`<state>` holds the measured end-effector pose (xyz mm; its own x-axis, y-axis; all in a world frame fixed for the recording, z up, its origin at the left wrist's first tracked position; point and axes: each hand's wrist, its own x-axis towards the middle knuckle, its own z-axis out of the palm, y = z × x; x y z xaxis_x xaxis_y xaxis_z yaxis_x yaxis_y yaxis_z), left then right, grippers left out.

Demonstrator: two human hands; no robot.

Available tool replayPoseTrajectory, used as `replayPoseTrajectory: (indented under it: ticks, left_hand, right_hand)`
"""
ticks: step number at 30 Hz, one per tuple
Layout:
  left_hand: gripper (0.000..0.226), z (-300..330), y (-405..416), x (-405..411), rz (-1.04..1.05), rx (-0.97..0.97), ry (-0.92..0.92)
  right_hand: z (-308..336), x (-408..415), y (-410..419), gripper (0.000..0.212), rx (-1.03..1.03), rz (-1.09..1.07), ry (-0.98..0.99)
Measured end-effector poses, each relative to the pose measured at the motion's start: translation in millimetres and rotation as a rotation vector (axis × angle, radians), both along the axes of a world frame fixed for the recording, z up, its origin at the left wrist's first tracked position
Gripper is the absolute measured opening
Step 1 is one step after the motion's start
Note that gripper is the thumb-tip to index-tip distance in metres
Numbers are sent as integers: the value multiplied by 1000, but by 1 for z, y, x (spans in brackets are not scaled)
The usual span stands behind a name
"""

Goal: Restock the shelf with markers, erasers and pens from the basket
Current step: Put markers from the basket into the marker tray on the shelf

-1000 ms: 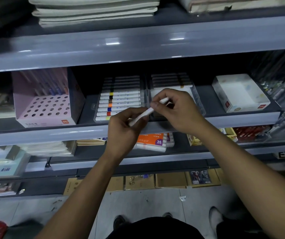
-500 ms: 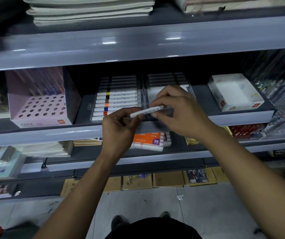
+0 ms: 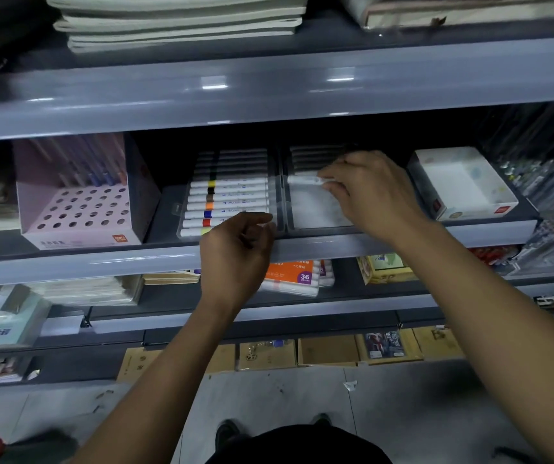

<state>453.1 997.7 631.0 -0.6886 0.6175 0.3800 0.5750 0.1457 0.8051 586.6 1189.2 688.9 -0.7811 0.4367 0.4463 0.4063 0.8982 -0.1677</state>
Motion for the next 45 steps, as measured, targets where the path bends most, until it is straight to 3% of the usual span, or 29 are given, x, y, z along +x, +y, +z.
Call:
replayPoseTrajectory:
  ticks: [5, 12, 20, 25, 31, 38, 42, 45]
  left_hand:
    - [17, 0, -2, 3, -5, -48, 198]
    - [17, -2, -1, 1, -10, -64, 221]
    - [16, -5, -1, -1, -6, -64, 236]
    - [15, -5, -1, -1, -8, -61, 230]
    - [16, -3, -3, 1, -22, -78, 230]
    - [23, -6, -13, 0, 4, -76, 147]
    - [21, -6, -29, -6, 53, -94, 52]
    - [22, -4, -45, -10, 142, -132, 109]
  right_hand:
    - [-1, -15, 18, 22, 38, -166, -150]
    - [-11, -27, 29, 22, -4, -227, -284]
    - [-13, -26, 22, 22, 139, -294, -290]
    - [-20, -24, 20, 38, 115, -260, -276]
    - [-18, -24, 17, 39, 91, -248, -279]
    - [-23, -14, -1, 33, -35, -198, -137]
    - [-30, -14, -26, 30, 13, -108, 33]
    - [-33, -19, -52, 23, 20, 10, 128]
